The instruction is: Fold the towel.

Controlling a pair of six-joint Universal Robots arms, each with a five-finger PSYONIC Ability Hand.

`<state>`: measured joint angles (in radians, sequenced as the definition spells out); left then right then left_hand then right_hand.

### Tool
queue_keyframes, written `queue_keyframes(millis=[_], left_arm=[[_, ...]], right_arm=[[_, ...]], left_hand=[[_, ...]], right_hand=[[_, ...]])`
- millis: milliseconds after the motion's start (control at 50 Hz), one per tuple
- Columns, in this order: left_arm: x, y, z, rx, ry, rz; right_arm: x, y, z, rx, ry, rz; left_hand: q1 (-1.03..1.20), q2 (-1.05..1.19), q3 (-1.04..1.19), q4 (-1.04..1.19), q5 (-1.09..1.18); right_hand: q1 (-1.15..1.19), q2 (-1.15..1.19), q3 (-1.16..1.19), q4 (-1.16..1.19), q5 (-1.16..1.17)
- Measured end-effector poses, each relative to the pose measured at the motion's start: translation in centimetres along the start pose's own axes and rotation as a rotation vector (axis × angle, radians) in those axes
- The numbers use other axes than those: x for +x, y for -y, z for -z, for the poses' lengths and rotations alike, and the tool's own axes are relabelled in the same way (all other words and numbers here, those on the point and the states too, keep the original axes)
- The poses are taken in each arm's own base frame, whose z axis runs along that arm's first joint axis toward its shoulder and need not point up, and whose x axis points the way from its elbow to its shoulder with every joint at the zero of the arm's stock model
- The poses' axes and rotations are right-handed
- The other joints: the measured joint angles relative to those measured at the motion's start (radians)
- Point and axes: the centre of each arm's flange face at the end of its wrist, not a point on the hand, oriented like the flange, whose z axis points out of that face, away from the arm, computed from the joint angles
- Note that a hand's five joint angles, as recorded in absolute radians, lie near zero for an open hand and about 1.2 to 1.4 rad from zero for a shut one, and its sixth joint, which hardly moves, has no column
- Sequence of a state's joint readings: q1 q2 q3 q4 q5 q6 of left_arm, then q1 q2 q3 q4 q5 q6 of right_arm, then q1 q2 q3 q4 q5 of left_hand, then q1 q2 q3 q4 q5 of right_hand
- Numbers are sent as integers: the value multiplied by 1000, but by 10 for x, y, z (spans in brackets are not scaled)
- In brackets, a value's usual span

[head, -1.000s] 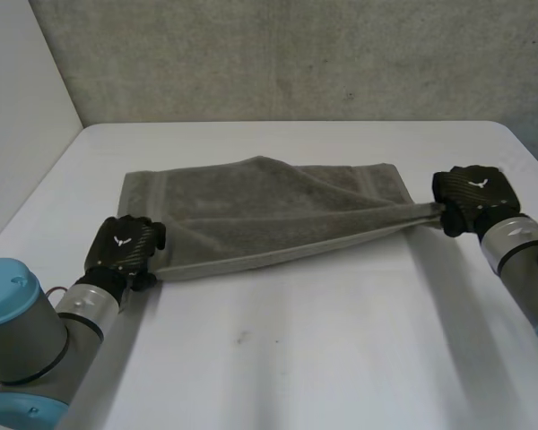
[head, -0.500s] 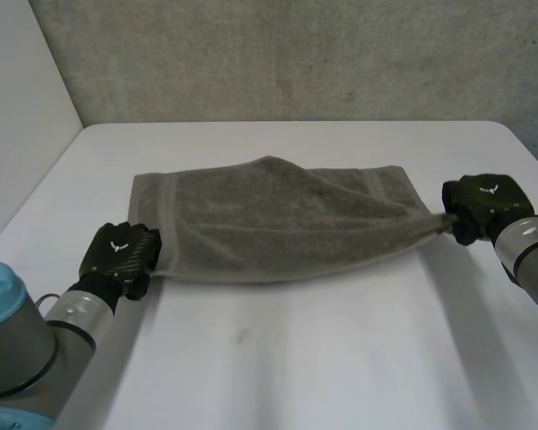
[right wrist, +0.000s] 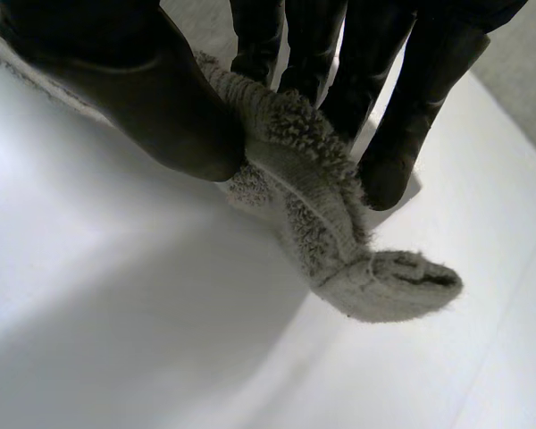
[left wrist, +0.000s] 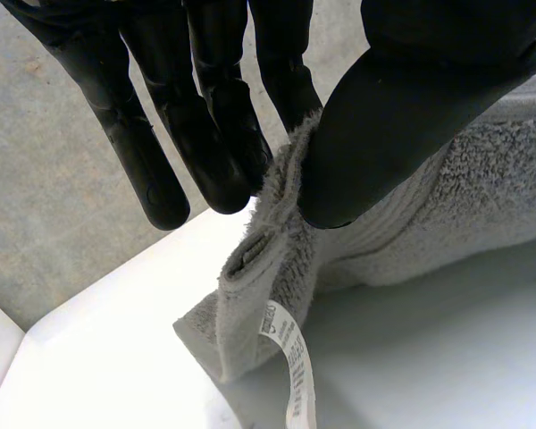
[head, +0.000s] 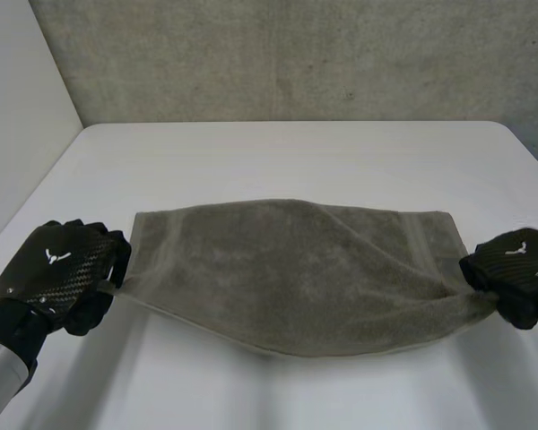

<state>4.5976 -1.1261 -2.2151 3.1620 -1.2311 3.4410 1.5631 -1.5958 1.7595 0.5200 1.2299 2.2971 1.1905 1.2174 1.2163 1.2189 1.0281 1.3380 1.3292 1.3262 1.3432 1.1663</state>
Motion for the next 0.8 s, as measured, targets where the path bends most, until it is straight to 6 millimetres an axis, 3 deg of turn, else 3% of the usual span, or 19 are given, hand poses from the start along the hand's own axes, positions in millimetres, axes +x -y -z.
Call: queue_keyframes(millis=[120,320,520,800], left_arm=[[-12,-8,-24,1,19,1],[-39,-28,-105,40,48,-15],[-50,-48,-178,22,70,-15],[-46,-58,-237,59,63,-32]], right_arm=[[10,1,-16,42,9,-17],[33,9,-100,79,-33,-149],[42,25,-174,120,-78,-250],[44,33,-223,156,-141,-261]], left_hand=[[0,0,0,0,0],[0,0,0,0,0],[1,0,1,0,0],[1,0,1,0,0]], right_hand=[[0,0,0,0,0],[0,0,0,0,5],[3,3,0,0,13],[3,3,0,0,13]])
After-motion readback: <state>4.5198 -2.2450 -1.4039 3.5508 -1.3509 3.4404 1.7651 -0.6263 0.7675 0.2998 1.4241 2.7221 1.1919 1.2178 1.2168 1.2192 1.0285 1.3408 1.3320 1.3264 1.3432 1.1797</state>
